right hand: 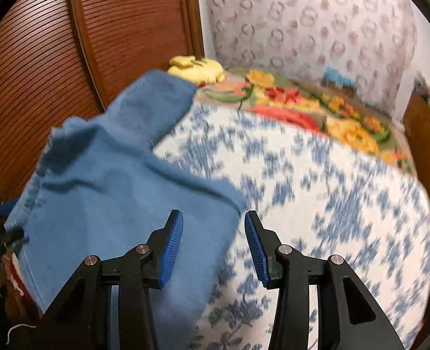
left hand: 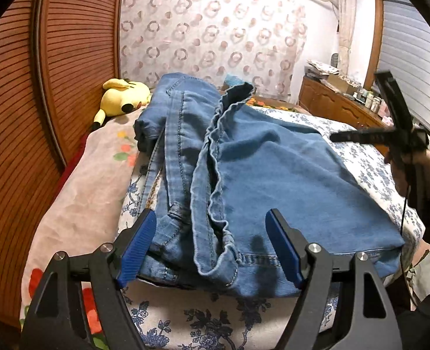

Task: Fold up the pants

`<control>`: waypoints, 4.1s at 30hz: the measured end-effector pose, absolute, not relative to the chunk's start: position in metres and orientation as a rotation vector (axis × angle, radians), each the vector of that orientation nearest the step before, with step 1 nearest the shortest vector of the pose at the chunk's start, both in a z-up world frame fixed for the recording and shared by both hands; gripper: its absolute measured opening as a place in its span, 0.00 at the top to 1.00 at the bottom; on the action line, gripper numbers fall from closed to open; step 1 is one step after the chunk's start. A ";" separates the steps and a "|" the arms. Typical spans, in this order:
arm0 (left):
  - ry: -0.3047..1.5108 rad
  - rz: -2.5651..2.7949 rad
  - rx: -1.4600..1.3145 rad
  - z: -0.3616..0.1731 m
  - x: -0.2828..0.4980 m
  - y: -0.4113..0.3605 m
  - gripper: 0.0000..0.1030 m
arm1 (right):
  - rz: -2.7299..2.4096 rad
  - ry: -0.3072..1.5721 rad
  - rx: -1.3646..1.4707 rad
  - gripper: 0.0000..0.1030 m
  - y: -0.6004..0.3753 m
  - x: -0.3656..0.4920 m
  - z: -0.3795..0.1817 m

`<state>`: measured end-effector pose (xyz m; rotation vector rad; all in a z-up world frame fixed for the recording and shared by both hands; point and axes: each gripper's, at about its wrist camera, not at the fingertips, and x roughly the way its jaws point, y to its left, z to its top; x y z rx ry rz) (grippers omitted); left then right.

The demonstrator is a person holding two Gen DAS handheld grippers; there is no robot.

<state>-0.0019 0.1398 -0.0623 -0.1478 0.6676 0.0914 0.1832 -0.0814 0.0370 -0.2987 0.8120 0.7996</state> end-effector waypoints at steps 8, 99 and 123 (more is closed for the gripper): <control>0.672 0.100 -0.133 -0.062 0.001 0.136 0.24 | 0.847 0.895 -0.266 0.56 -0.076 0.183 0.007; 0.628 -0.008 -0.114 -0.045 0.017 0.094 0.24 | 1.016 0.633 -0.235 0.92 -0.093 0.113 0.073; 0.627 0.017 -0.120 -0.037 0.037 0.104 0.24 | 0.942 0.604 -0.251 0.46 -0.083 0.147 0.066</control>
